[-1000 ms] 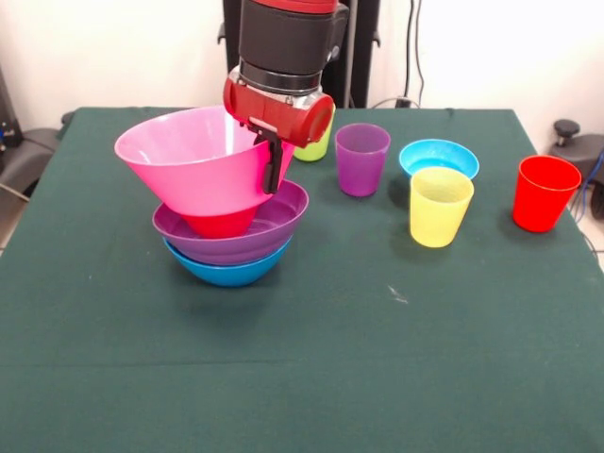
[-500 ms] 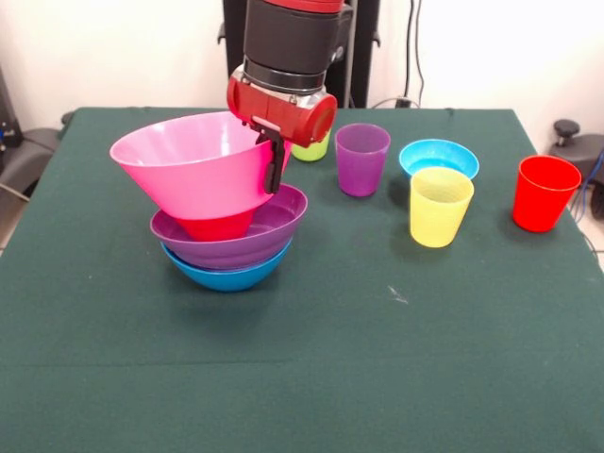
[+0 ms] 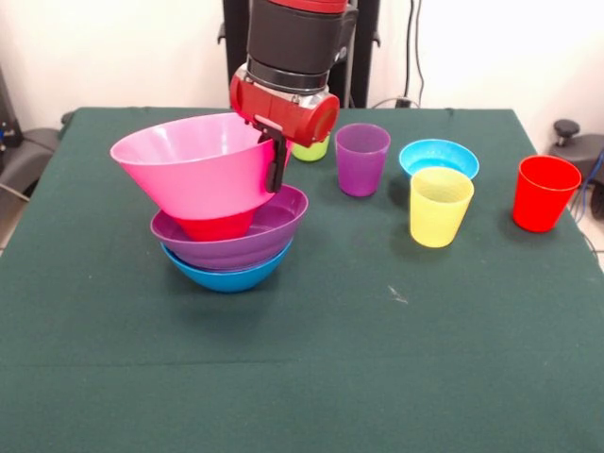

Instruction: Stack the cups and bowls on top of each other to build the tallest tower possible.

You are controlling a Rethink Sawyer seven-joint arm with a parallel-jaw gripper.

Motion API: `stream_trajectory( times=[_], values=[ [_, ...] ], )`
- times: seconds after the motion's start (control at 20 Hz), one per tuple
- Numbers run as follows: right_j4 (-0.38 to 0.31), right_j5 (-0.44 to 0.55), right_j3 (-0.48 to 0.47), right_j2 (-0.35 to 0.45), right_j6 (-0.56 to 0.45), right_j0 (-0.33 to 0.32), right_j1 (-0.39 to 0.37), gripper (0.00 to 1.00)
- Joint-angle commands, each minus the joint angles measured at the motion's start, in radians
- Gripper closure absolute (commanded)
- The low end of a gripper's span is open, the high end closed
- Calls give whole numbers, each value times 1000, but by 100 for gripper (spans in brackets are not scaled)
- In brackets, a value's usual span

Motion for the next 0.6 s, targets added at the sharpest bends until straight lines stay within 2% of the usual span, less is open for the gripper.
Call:
stream_trajectory(
  times=[0.05, 0.3, 0.6],
  values=[
    [55, -28, 31, 138, 206, 47, 116, 100],
    [72, 14, 28, 109, 207, 69, 96, 100],
    [79, 10, 36, 111, 188, 67, 82, 100]
  ],
)
